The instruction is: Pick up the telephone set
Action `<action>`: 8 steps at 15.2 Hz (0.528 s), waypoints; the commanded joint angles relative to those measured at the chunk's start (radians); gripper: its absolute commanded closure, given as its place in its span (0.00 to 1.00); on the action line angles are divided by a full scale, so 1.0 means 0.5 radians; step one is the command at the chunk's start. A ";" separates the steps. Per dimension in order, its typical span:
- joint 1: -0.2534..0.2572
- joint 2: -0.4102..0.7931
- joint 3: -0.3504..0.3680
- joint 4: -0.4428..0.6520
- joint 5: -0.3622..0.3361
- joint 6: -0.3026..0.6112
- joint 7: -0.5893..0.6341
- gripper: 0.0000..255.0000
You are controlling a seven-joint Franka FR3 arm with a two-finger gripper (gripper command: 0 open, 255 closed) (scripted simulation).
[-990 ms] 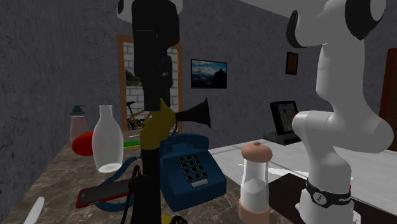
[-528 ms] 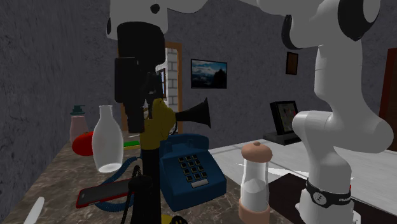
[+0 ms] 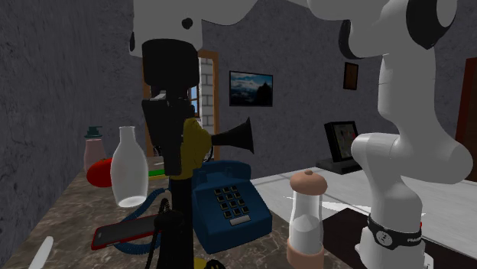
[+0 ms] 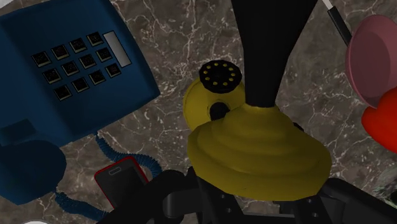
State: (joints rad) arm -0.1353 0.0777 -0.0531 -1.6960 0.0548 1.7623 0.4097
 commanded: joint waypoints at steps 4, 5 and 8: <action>0.000 -0.001 0.000 -0.003 0.000 -0.001 -0.001 1.00; 0.000 0.001 0.000 -0.003 0.000 0.002 0.000 1.00; 0.000 0.004 0.000 0.081 0.000 -0.079 0.003 1.00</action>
State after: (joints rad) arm -0.1358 0.0808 -0.0533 -1.6633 0.0548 1.7304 0.4102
